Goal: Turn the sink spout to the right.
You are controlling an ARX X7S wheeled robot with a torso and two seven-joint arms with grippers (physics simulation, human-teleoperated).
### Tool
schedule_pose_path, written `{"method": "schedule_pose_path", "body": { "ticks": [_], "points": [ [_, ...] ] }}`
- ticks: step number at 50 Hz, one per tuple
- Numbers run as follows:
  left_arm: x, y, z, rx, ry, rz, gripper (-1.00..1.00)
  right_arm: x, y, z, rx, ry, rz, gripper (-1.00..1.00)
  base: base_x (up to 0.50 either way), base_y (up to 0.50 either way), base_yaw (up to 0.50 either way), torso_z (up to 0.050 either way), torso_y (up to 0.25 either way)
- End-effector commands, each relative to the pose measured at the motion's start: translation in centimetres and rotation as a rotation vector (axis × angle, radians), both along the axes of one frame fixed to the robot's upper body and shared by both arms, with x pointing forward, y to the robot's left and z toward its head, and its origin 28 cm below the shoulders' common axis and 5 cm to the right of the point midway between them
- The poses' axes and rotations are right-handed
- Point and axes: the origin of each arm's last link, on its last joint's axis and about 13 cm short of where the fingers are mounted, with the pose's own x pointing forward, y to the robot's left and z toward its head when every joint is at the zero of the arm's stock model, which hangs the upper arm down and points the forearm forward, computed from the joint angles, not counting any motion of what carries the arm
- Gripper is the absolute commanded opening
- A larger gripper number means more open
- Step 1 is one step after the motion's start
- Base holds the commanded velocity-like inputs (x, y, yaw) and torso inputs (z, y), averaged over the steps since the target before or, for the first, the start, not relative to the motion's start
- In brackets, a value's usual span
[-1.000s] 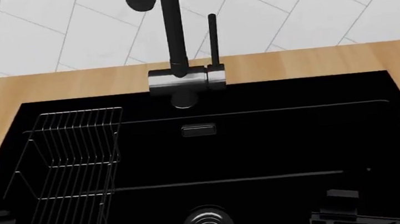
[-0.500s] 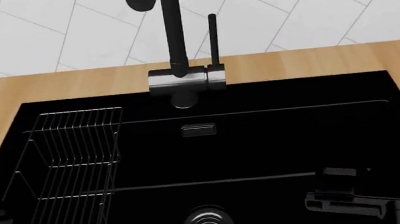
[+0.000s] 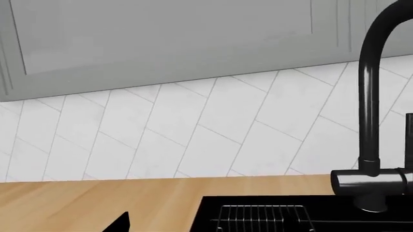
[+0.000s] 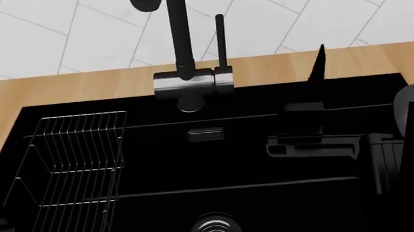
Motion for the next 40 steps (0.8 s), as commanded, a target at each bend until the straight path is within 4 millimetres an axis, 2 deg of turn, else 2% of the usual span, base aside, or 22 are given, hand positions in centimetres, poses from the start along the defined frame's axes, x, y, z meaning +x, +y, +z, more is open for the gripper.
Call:
{"method": "schedule_pose_path", "body": {
  "ticks": [1, 19, 40],
  "points": [
    [-0.1, 0.0, -0.2, 0.002, -0.041, 0.003, 1.0, -0.1, 1.5, 2.5, -0.034, -0.048, 0.058, 1.0, 0.0, 0.0, 0.0, 0.0, 0.0],
    [-0.1, 0.0, -0.3, 0.01, -0.037, -0.001, 1.0, -0.5, 4.1, 4.9, -0.017, -0.085, 0.196, 1.0, 0.0, 0.0, 0.0, 0.0, 0.0],
    [-0.1, -0.1, -0.3, 0.019, -0.042, -0.006, 1.0, -2.3, 6.9, 5.6, 0.014, -0.085, 0.35, 1.0, 0.0, 0.0, 0.0, 0.0, 0.0]
  ]
}}
